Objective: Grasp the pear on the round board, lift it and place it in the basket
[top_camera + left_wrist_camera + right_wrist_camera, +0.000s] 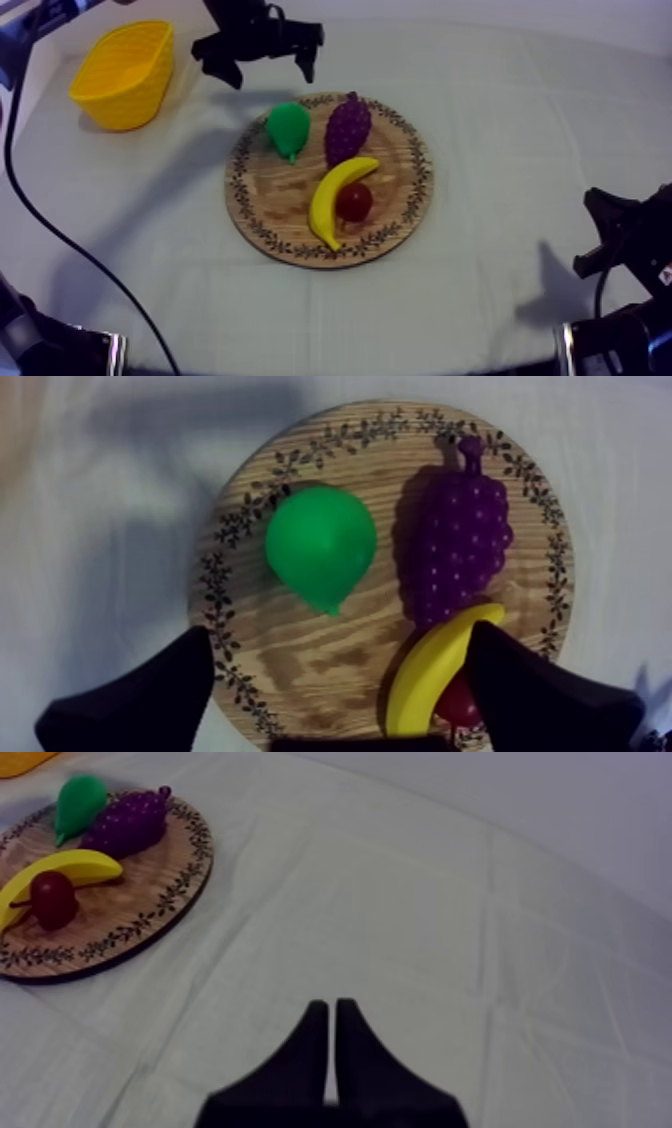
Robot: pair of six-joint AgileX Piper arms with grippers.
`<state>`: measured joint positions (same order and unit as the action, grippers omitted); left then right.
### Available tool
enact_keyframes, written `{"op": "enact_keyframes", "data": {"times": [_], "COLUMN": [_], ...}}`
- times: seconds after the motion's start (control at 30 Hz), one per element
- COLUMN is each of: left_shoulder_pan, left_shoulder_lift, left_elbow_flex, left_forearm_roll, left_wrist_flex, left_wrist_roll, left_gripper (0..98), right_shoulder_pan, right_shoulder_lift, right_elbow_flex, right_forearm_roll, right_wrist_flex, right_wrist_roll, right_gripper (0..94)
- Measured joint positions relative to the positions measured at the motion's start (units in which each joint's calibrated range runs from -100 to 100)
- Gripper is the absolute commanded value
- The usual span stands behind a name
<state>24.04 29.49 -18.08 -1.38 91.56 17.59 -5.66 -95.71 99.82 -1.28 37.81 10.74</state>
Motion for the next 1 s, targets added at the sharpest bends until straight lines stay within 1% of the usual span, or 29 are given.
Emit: {"op": "enact_keyframes", "data": {"times": [0.37, 0.4, 0.63, 0.7, 1.0], "left_shoulder_pan": [-1.18, -1.23, -1.23, -1.23, -1.33], "left_shoulder_lift": [9.02, 9.84, 14.11, 15.27, 18.53], "left_elbow_flex": [-2.06, -2.50, -5.35, -5.69, -6.86], "left_forearm_roll": [1.00, 1.38, 1.38, 1.83, 2.64], "left_wrist_flex": [-2.09, -2.10, -2.28, -2.27, -2.40], "left_wrist_roll": [-0.27, -0.36, -0.89, -0.93, -1.33], "left_gripper": [93.8, 93.8, 94.1, 94.2, 92.1], "right_shoulder_pan": [0.00, 0.00, 0.00, 0.00, 0.00], "right_shoulder_lift": [0.00, 0.00, 0.00, 0.00, 0.00], "right_elbow_flex": [0.00, 0.00, 0.00, 0.00, 0.00], "right_forearm_roll": [0.00, 0.00, 0.00, 0.00, 0.00], "right_wrist_flex": [0.00, 0.00, 0.00, 0.00, 0.00], "right_wrist_roll": [-0.03, -0.03, -0.03, -0.03, -0.06], "right_gripper": [0.4, 0.4, 0.4, 0.4, 0.4]}}
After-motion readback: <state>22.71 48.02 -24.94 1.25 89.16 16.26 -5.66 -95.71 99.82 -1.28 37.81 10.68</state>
